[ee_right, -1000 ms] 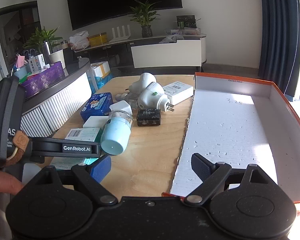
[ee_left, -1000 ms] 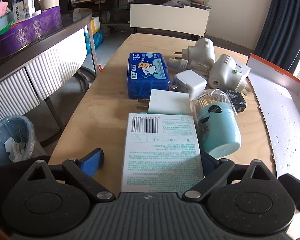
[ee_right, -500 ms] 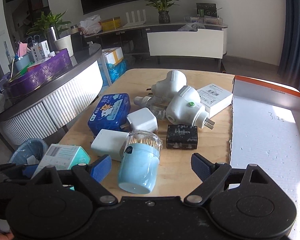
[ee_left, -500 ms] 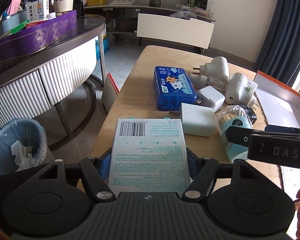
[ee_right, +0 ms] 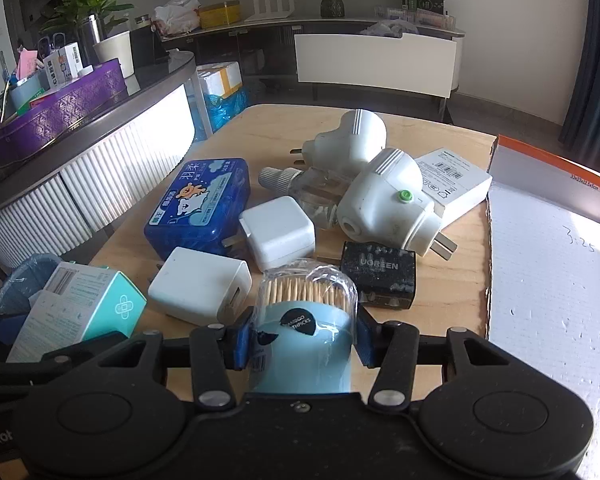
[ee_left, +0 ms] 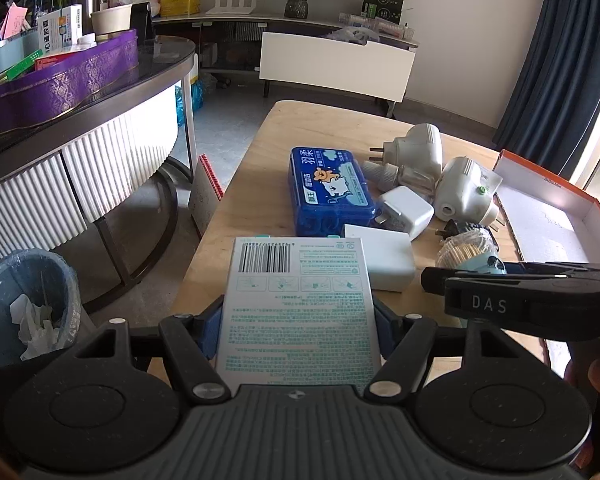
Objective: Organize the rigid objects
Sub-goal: 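Grasp the bandage box with the left tool while the right tool grasps the toothpick jar, then carry the bandage box and toothpick jar with both tools into the white tray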
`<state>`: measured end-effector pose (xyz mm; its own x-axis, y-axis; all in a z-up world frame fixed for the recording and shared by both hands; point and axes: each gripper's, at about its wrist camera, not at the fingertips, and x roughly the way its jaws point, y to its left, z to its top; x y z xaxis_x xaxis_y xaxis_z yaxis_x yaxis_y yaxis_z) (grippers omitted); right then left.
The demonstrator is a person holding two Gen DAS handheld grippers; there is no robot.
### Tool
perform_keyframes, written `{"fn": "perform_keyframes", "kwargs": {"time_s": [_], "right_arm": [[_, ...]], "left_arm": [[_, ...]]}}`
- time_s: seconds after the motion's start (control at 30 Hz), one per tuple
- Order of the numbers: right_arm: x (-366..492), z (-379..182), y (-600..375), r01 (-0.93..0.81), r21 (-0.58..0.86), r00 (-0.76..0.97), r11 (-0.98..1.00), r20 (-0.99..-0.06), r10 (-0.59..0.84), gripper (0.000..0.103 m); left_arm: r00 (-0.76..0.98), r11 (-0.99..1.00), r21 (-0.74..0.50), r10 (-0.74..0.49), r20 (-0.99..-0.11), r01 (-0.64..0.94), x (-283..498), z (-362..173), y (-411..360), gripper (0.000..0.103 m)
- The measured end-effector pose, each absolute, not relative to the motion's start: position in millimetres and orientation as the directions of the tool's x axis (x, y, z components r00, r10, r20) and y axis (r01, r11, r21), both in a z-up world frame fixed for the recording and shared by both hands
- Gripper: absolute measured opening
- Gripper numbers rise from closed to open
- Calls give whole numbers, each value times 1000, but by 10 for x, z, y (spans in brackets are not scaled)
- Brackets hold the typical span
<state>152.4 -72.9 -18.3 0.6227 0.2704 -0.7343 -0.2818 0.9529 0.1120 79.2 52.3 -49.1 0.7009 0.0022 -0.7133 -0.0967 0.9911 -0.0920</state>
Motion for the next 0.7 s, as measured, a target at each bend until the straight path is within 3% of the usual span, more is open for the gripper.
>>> {"fn": "perform_keyframes", "kwargs": {"time_s": [0.3, 0.7], "right_arm": [[1258, 218, -1112, -249, 152, 683, 957, -673, 284, 60], [1076, 541, -1710, -110, 146, 749, 983, -638, 179, 60]], "left_arm": [[714, 995, -94, -39, -699, -37, 838, -301, 309, 72], [723, 990, -94, -144, -676, 108, 984, -47, -253, 72]]}}
